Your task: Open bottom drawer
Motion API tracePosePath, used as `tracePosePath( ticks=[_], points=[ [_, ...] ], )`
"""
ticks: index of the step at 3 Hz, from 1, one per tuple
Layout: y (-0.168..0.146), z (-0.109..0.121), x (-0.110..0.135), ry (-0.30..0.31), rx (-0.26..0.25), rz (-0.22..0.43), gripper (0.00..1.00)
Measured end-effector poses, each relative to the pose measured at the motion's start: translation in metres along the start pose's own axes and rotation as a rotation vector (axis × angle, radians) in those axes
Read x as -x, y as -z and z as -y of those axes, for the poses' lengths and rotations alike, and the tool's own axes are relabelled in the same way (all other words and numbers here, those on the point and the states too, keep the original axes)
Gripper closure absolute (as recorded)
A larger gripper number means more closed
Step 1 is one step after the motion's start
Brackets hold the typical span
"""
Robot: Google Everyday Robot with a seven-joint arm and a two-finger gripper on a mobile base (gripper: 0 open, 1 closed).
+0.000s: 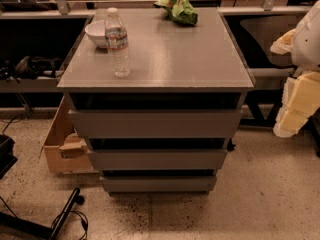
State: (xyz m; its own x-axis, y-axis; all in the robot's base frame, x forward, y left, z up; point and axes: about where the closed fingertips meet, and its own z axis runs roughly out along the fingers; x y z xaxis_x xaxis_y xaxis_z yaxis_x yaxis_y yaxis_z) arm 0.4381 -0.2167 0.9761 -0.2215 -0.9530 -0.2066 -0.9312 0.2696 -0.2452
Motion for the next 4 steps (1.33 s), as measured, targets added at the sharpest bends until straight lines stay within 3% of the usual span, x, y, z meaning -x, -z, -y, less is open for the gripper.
tracePosePath(
  ticks=[1,2,4],
  points=[
    [0.000,0.000,0.000,0.000,0.000,0.000,0.00],
    [-0.023,-0.008,-0.005,0.003,0.002,-0.065,0.00],
    [-0.144,-0.040,-0.057,-0.065,-0.013,-0.280,0.00]
  ],
)
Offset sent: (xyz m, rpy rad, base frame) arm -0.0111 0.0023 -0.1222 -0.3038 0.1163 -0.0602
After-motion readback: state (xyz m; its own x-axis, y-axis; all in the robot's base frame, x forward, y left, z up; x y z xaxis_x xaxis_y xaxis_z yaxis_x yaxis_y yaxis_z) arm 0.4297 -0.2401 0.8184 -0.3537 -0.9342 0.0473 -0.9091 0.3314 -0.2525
